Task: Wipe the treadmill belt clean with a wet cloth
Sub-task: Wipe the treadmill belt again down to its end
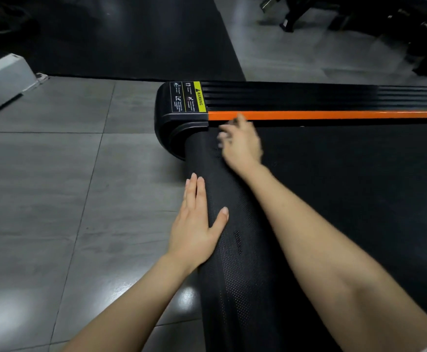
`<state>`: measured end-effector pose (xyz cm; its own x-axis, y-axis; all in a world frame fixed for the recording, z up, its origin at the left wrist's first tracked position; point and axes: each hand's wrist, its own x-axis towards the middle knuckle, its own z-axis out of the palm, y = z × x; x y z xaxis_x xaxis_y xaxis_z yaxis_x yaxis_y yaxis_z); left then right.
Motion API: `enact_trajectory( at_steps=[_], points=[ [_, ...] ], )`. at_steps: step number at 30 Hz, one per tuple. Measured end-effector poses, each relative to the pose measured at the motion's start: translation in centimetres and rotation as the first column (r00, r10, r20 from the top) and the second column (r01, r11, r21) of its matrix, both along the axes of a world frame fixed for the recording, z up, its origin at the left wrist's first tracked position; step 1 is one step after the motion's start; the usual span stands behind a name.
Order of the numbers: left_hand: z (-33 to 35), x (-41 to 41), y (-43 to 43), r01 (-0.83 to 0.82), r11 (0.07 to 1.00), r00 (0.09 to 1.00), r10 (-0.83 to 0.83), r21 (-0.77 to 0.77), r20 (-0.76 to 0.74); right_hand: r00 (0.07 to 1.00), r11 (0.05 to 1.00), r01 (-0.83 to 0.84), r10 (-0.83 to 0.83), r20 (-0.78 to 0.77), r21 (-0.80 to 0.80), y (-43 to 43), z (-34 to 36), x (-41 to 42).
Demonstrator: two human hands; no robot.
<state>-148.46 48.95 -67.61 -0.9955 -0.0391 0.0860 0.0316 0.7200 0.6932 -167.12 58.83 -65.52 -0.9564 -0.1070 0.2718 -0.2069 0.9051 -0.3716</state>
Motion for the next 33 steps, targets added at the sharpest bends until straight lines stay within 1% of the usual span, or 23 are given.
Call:
enact_trajectory(
  at_steps=[1, 2, 3, 6, 8, 10, 11, 12, 14, 15, 17, 19, 20, 21, 22, 23, 25, 27, 28, 29, 30, 33],
  points=[
    [0.1, 0.0, 0.0, 0.001, 1.0, 1.0, -0.001, -0.007, 0.006, 0.992, 0.992, -0.121, 0.122, -0.015, 0.038, -1.1, 0.0, 0.9],
    [0.3, 0.1, -0.1, 0.0, 1.0, 1.0, 0.0, -0.011, 0.016, 0.978, 0.977, -0.206, 0.206, -0.006, 0.063, -1.5, 0.4, 1.4],
    [0.5, 0.1, -0.1, -0.001, 1.0, 1.0, 0.001, -0.013, 0.021, 0.968, 0.965, -0.251, 0.25, 0.019, 0.08, -1.3, 0.9, 1.6],
    [1.0, 0.1, 0.0, 0.0, 1.0, 0.999, 0.001, -0.023, 0.052, 0.958, 0.955, -0.287, 0.286, 0.026, 0.077, 0.7, 1.9, 2.7],
    [1.2, 0.2, 0.0, 0.013, 1.0, 0.996, -0.011, -0.022, 0.086, 0.948, 0.947, -0.319, 0.319, 0.016, 0.039, 2.2, 1.9, 5.7],
    [1.7, 0.1, -0.3, 0.038, 0.999, 0.99, -0.038, 0.004, 0.135, 0.918, 0.918, -0.396, 0.396, 0.001, 0.013, 4.3, 1.6, 10.5],
    [1.9, -0.1, -0.6, 0.043, 0.998, 0.986, -0.05, 0.045, 0.162, 0.899, 0.899, -0.437, 0.437, -0.016, 0.011, 5.6, 1.4, 12.8],
    [2.4, -0.1, -0.8, 0.027, 0.993, 0.98, -0.05, 0.119, 0.193, 0.877, 0.877, -0.48, 0.48, -0.014, 0.01, 6.8, 1.1, 14.8],
    [2.5, 0.1, -1.0, -0.071, 0.942, 0.969, -0.013, 0.328, 0.248, 0.832, 0.832, -0.555, 0.555, 0.013, 0.027, 8.1, 1.1, 15.8],
    [2.6, 0.4, -1.1, -0.133, 0.892, 0.959, 0.005, 0.432, 0.285, 0.823, 0.822, -0.567, 0.567, 0.012, 0.044, 7.9, 1.3, 14.7],
    [2.1, 0.7, -1.5, -0.23, 0.78, 0.93, 0.001, 0.582, 0.367, 0.859, 0.857, -0.512, 0.513, 0.008, 0.05, 5.7, 1.6, 10.3],
    [2.3, 1.3, -1.7, -0.259, 0.691, 0.915, -0.048, 0.675, 0.4, 0.935, 0.936, -0.353, 0.353, 0.023, 0.003, 2.6, 1.9, 6.1],
    [2.4, 1.4, -1.8, -0.258, 0.67, 0.916, -0.06, 0.696, 0.397, 0.963, 0.964, -0.266, 0.266, 0.03, -0.02, 1.3, 2.0, 5.1],
    [2.4, 1.4, -1.9, -0.258, 0.653, 0.918, -0.065, 0.712, 0.392, 0.974, 0.975, -0.223, 0.223, 0.028, -0.015, 0.5, 2.0, 5.1],
    [2.5, 1.6, -2.0, -0.265, 0.64, 0.915, -0.069, 0.721, 0.398, 0.969, 0.969, -0.249, 0.249, 0.013, -0.004, 0.6, 1.9, 6.2],
    [2.4, 1.6, -2.2, -0.27, 0.631, 0.914, -0.069, 0.727, 0.4, 0.939, 0.94, -0.342, 0.342, -0.019, 0.006, 1.3, 1.8, 8.1],
    [2.4, 1.6, -2.3, -0.287, 0.622, 0.908, -0.067, 0.729, 0.415, 0.83, 0.83, -0.557, 0.558, -0.025, 0.02, 3.2, 1.7, 12.4],
    [2.3, 1.6, -2.3, -0.314, 0.612, 0.9, -0.051, 0.725, 0.432, 0.736, 0.735, -0.677, 0.677, 0.018, 0.027, 4.5, 1.9, 13.5],
    [2.2, 1.5, -2.1, -0.319, 0.612, 0.899, -0.044, 0.723, 0.435, 0.71, 0.709, -0.704, 0.704, 0.025, 0.043, 4.0, 2.1, 12.4],
    [2.2, 1.4, -2.0, -0.331, 0.612, 0.898, -0.028, 0.718, 0.439, 0.701, 0.698, -0.713, 0.713, 0.03, 0.063, 2.9, 2.2, 10.8],
    [2.0, 1.3, -1.9, -0.345, 0.609, 0.896, -0.013, 0.714, 0.445, 0.712, 0.708, -0.702, 0.702, 0.028, 0.082, 1.3, 1.9, 8.9],
    [1.9, 1.2, -2.0, -0.346, 0.625, 0.892, -0.012, 0.7, 0.452, 0.815, 0.808, -0.575, 0.579, 0.009, 0.126, -3.7, 1.6, 3.7]
  ],
)
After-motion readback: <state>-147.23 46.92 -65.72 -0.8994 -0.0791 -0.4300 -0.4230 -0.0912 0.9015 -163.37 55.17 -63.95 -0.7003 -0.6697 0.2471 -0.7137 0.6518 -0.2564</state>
